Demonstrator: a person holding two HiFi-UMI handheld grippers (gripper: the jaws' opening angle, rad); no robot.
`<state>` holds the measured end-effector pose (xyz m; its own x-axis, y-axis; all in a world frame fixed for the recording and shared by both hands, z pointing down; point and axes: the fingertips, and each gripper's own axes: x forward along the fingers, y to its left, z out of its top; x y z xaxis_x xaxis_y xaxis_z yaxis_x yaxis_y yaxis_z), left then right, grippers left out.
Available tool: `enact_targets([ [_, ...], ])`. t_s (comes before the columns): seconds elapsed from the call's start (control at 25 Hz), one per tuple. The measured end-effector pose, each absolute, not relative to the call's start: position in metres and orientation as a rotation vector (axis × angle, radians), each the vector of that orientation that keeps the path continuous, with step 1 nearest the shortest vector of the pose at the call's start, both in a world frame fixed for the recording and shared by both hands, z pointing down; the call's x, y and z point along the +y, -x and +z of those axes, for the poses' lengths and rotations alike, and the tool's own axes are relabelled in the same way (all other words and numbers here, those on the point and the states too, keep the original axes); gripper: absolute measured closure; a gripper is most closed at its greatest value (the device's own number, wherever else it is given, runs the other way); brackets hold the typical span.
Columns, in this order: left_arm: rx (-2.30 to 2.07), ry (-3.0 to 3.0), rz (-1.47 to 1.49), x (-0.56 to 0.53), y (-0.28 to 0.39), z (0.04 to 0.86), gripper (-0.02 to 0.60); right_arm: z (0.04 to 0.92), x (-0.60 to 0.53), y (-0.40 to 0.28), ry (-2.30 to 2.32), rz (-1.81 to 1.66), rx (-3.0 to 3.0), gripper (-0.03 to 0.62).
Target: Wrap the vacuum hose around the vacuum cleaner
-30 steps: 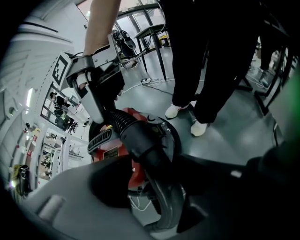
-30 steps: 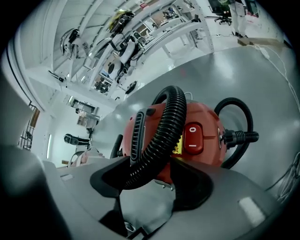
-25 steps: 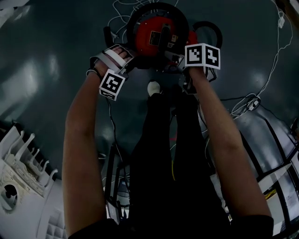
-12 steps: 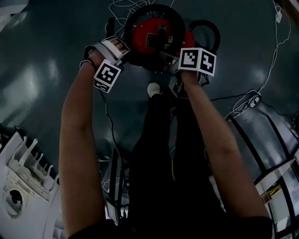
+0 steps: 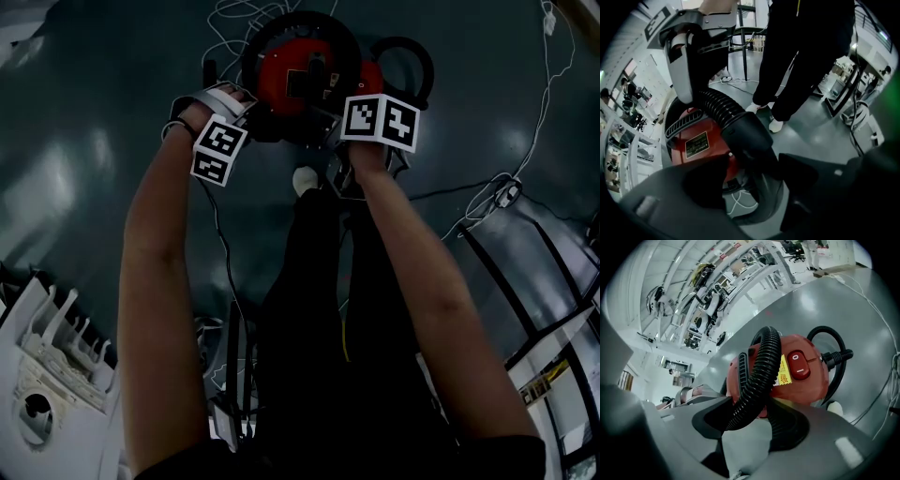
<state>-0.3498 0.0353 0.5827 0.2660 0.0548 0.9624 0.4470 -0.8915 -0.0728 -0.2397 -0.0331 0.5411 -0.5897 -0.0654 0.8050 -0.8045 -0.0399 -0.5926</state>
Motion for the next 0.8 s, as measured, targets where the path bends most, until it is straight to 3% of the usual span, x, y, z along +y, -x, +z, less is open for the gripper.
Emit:
enact_targets([
  [0.4,-0.485,2.435,-1.747,0.046,0.353,0.574,0.161,0.539,-0.034,0.246,-1.039,1.763,-1.64,0.401],
  [0.6,-0.291,2.543,-1.798,0.026,0.359,0.564,0.198,0.539,-0.034,0.239,-1.102,1.611,-1.657,0.434],
  [0.8,-0.094,2.689,-1.77,0.021,0.35,0.556,0.233,0.549,-0.033,0.224,-1.135,1.692,-1.608,0.439],
])
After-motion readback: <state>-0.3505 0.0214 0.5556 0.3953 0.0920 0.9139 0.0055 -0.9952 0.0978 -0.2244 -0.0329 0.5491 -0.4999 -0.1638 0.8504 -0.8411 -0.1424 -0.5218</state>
